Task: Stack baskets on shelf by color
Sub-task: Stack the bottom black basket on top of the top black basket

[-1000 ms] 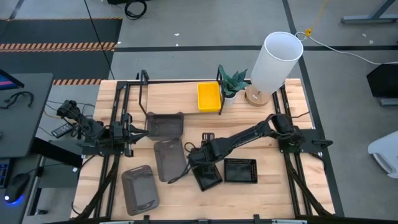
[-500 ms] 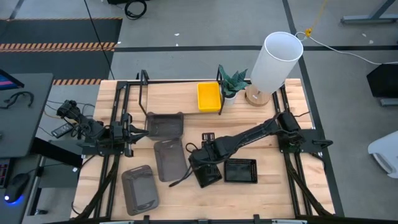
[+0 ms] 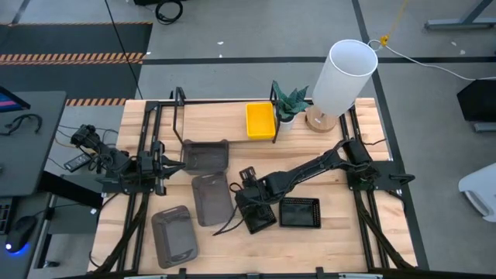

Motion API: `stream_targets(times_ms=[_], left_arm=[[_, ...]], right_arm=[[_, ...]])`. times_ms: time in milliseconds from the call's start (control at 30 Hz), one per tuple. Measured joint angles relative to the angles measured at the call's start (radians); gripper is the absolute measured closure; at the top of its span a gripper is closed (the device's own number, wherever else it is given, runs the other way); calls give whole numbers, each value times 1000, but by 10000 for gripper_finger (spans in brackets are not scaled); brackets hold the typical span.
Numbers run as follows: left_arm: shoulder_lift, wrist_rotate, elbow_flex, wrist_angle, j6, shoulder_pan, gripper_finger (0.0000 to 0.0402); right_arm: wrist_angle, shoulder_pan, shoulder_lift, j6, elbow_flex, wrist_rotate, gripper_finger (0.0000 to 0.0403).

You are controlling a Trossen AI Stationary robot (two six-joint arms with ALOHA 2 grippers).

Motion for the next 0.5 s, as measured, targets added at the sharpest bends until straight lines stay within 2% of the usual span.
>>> stream_targets(times_ms=[267, 400, 500], left_arm=[[0, 0, 0, 0, 0, 0, 366], [0, 0, 0, 0, 0, 0, 372], [0, 0, 0, 0, 0, 0, 373]], right_arm=[[292, -31, 0, -194, -22, 59, 206], [279, -26, 0, -210, -15, 61, 206], [201, -14, -16, -155, -14, 79, 207]])
